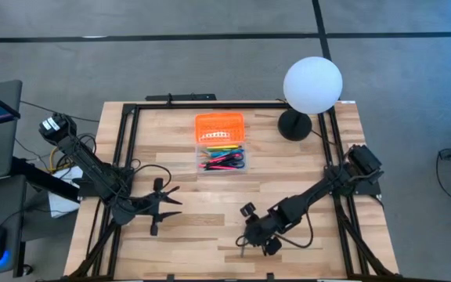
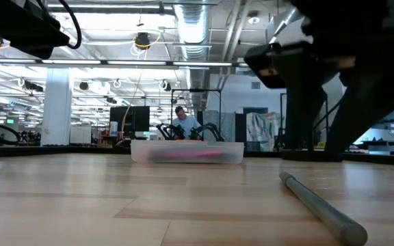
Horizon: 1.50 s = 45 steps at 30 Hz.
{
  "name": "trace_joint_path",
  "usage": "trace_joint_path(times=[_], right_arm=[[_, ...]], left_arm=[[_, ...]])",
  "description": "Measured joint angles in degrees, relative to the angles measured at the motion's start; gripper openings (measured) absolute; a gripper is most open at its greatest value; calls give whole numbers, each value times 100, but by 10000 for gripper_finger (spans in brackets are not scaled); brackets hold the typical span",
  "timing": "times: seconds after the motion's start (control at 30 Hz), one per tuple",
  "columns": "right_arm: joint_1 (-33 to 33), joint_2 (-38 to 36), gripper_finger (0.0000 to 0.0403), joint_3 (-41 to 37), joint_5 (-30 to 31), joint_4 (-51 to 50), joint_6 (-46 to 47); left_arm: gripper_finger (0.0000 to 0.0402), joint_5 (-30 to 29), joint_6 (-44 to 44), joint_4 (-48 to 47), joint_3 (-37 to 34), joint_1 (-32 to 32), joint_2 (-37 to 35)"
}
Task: Pick & place school supplies into a supply box
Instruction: Put the gray pen into the supply box
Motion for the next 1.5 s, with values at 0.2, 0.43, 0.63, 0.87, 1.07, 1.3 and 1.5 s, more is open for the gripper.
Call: trace_joint_path(times=[0.2, 0.43, 0.63, 0.87, 1.07, 1.3, 1.5], right_arm=[[70, 277, 127, 14, 29, 352, -370], [56, 473, 127, 11, 124, 350, -600], [14, 473, 127, 20, 133, 347, -628], [-65, 472, 127, 23, 132, 265, -206], [-293, 449, 127, 46, -30, -185, 949], [-401, 446, 127, 50, -176, -533, 1851], [-469, 438, 116, 50, -267, -857, 2787]], left_arm=[[123, -284, -228, -12, 0, 1, 0], [123, -457, -378, -13, 0, 1, 0], [123, -505, -376, -34, 0, 30, 0], [123, -506, -371, -94, 0, 187, 0], [123, -459, -376, -215, 0, 257, 0], [123, -336, -387, -271, 0, 255, 0], [123, -202, -398, -359, 0, 255, 0]])
